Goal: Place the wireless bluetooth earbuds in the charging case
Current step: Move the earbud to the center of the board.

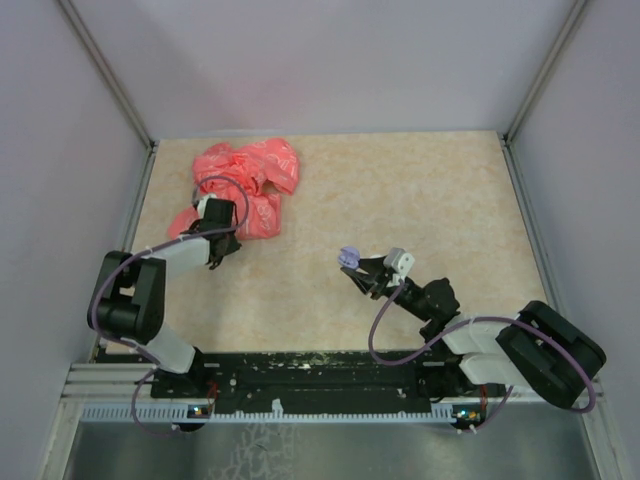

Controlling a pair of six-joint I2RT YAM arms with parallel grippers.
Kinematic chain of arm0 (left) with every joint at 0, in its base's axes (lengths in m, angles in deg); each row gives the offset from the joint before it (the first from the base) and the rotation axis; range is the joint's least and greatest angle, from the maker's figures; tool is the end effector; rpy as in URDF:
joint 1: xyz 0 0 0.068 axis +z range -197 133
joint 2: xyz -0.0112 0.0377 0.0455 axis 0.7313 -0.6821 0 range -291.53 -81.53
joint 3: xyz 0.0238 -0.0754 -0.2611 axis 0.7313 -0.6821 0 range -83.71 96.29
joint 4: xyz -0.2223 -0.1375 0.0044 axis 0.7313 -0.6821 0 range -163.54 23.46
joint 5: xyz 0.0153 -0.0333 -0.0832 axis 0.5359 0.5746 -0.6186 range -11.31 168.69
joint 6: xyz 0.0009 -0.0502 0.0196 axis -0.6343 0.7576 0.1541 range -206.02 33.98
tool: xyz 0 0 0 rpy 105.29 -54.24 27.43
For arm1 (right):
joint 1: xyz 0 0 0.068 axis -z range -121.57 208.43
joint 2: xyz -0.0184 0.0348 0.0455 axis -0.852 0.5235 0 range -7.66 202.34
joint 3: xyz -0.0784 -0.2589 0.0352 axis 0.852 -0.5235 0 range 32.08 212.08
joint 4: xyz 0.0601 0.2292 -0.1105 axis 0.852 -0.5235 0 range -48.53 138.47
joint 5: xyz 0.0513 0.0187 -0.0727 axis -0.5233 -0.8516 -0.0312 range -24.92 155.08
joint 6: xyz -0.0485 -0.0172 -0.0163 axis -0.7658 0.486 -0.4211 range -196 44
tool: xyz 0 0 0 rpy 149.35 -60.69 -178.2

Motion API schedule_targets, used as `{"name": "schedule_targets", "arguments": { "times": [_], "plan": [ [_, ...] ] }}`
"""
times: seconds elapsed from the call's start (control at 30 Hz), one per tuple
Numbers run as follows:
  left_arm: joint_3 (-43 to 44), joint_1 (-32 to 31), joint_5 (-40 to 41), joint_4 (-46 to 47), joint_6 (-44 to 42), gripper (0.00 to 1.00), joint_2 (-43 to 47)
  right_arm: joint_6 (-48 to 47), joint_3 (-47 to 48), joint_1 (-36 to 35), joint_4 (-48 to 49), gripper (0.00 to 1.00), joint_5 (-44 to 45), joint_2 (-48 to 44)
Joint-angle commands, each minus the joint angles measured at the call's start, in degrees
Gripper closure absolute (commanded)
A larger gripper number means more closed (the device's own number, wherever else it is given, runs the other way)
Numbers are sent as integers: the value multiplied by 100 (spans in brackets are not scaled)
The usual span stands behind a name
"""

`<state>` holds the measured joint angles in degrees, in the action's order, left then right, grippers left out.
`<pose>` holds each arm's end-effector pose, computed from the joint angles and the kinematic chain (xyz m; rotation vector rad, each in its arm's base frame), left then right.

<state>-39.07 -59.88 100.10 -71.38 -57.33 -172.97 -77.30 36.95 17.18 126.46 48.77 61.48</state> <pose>0.2997 -0.0554 0.1559 -0.4840 2.3434 0.1272 0.1374 0.1338 0.1912 -0.7252 1.1780 0.7754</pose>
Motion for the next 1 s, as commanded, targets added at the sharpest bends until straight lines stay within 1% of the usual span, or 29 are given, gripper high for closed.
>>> {"name": "schedule_targets", "arguments": {
  "times": [0.0,0.13,0.23,0.3,0.4,0.5,0.57,0.7,0.83,0.9,0.97],
  "plan": [
    [55,40,-315,-451,152,69,-170,56,111,-49,367,100,-47,-71],
    [-112,40,-525,-546,260,78,-9,60,111,-44,357,100,-45,-92],
    [-212,4,-818,-699,340,88,155,60,103,-49,357,100,-38,-108],
    [-312,-81,-1029,-787,377,90,287,60,98,-49,344,100,-39,-124],
    [-502,-244,-1338,-892,379,91,552,48,95,-49,339,100,-14,-147],
    [-628,-490,-1461,-1097,412,91,832,59,85,-49,331,100,-8,-189],
    [-678,-745,-1564,-1246,462,91,995,55,81,-49,305,100,-2,-205],
    [-740,-1404,-1487,-1618,678,88,1127,47,85,-49,304,100,22,-207],
    [-923,-1877,-1495,-1744,966,86,1272,56,76,-48,308,100,31,-211],
    [-928,-2096,-1490,-1800,1064,84,1288,60,85,-49,291,100,31,-204],
    [-858,-2180,-1462,-1838,1081,79,1286,51,85,-49,291,100,31,-198]
  ]
}}
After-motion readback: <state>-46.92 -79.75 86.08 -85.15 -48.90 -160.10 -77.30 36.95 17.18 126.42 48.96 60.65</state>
